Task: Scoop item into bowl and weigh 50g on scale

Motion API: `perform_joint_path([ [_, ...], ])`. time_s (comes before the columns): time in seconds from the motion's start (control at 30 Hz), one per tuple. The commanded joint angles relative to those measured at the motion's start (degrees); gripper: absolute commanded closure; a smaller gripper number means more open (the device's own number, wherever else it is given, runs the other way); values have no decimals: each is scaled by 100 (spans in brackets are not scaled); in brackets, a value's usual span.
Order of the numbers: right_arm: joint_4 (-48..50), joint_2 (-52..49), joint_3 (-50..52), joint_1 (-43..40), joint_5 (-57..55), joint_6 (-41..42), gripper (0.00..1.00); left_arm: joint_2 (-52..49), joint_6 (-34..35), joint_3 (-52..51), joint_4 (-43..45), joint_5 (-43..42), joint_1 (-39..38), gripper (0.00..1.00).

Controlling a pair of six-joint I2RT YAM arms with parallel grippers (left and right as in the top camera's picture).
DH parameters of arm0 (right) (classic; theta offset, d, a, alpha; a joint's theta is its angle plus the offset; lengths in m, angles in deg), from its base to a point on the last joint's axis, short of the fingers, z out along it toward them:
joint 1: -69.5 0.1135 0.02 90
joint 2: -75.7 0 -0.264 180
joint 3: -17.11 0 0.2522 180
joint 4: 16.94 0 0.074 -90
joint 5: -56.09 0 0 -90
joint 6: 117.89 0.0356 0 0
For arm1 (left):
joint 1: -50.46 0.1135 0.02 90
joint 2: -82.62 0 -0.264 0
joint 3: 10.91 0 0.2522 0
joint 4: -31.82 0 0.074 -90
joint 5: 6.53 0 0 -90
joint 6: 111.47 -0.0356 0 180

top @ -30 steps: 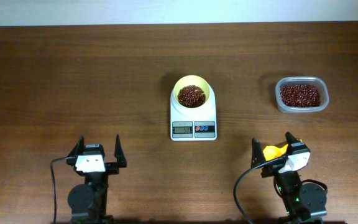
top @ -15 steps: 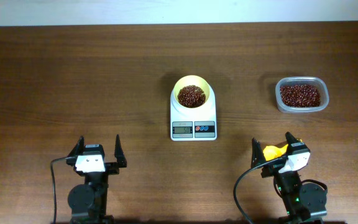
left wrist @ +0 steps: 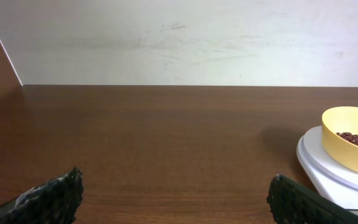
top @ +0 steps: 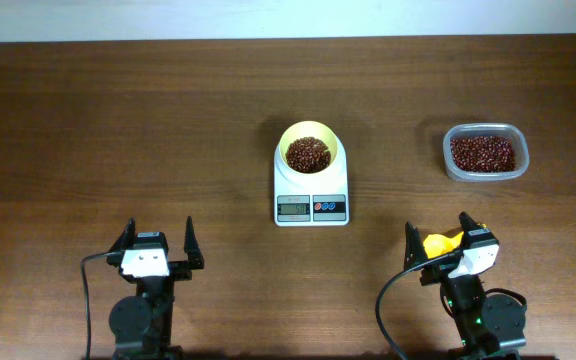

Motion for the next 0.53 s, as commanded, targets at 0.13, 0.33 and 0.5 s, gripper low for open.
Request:
perform_joint_path([
  [0.13, -37, 48, 28, 33, -94, 0, 1, 28, 79, -52, 17, 76, 35, 1],
  [0.33, -42, 50, 28, 33, -251, 0, 1, 28, 79, -52, 17, 76, 35, 1],
  [0.5, -52, 50, 28, 33, -289, 0, 1, 28, 79, -52, 17, 76, 35, 1],
])
